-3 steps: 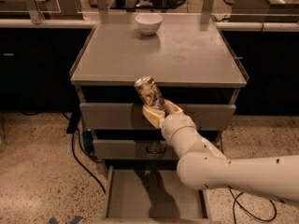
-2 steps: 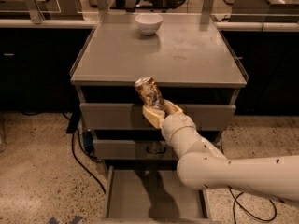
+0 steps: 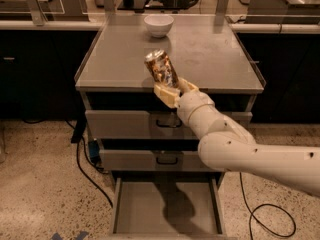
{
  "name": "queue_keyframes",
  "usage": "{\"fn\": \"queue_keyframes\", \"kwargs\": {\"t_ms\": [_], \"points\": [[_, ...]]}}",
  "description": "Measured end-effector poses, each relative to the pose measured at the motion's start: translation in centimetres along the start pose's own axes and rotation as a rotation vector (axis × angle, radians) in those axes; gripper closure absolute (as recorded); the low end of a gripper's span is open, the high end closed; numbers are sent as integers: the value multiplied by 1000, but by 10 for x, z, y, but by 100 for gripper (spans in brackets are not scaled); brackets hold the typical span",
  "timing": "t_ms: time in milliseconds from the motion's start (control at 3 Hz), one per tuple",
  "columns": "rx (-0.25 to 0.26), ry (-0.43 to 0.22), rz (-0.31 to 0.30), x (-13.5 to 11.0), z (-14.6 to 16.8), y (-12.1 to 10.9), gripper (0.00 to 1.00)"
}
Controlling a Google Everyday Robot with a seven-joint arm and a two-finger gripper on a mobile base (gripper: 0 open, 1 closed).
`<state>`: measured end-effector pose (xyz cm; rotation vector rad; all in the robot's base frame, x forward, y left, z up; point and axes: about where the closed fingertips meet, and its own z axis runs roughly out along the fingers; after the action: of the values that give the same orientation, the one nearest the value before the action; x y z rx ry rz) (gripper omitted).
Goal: Pick orange can from bottom drawer and place on counter
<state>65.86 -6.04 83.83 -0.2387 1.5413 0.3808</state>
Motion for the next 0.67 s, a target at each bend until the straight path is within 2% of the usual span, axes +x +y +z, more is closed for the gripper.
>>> {"fn": "queue_keyframes", "kwargs": {"t_ms": [333, 667], "points": [[-38, -48, 54, -36, 19, -8, 100], [-40, -58, 91, -46, 34, -15, 100]]}}
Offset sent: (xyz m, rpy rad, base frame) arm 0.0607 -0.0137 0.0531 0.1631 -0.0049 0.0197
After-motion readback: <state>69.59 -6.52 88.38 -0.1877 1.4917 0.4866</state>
